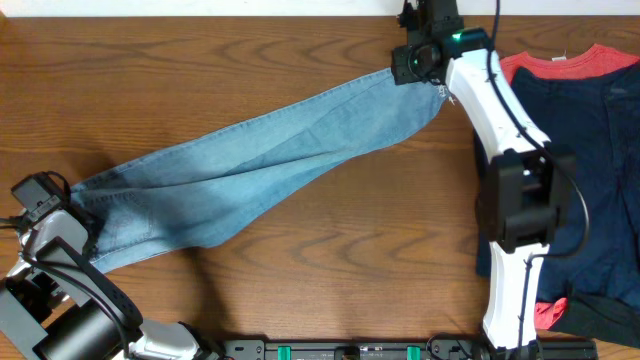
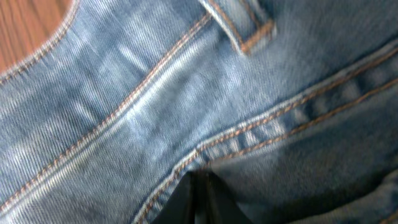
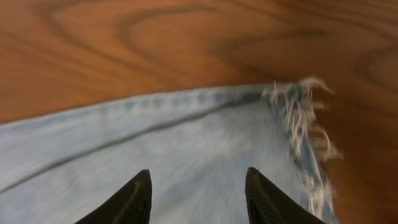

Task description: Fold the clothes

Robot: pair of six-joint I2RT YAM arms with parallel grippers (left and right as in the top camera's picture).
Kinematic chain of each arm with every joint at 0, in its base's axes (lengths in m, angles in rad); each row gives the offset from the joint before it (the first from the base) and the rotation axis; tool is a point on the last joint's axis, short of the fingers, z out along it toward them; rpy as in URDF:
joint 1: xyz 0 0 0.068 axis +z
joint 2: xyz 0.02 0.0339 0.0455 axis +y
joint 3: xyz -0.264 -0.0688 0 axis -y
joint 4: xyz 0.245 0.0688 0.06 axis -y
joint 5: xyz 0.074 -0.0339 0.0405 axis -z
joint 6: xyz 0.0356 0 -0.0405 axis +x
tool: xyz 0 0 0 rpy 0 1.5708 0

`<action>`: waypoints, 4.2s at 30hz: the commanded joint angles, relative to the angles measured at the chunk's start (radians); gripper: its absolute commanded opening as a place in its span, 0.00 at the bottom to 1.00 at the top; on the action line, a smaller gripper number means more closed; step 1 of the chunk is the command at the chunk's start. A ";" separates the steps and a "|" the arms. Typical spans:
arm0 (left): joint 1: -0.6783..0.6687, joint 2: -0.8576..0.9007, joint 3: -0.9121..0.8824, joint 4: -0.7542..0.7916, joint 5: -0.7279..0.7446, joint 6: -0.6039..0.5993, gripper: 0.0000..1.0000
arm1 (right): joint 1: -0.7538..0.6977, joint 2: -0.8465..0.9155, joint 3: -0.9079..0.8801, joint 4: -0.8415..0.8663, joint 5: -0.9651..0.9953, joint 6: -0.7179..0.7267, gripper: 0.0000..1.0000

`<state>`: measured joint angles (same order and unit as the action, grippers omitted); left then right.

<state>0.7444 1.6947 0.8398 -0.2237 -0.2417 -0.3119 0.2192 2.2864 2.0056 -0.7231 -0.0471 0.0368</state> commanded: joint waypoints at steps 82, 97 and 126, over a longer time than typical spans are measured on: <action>-0.002 0.011 -0.009 0.039 0.104 0.117 0.13 | -0.179 0.196 0.010 0.324 -0.368 -0.034 0.40; -0.002 0.011 -0.009 0.039 0.104 0.117 0.14 | -0.151 0.243 0.007 0.255 -0.353 -0.057 0.34; -0.002 0.011 -0.009 0.039 0.104 0.117 0.14 | -0.216 0.089 0.010 0.228 -0.372 -0.050 0.01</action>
<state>0.7444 1.6947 0.8398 -0.1810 -0.1555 -0.2050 0.0086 2.3909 2.0041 -0.4751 -0.4061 0.0116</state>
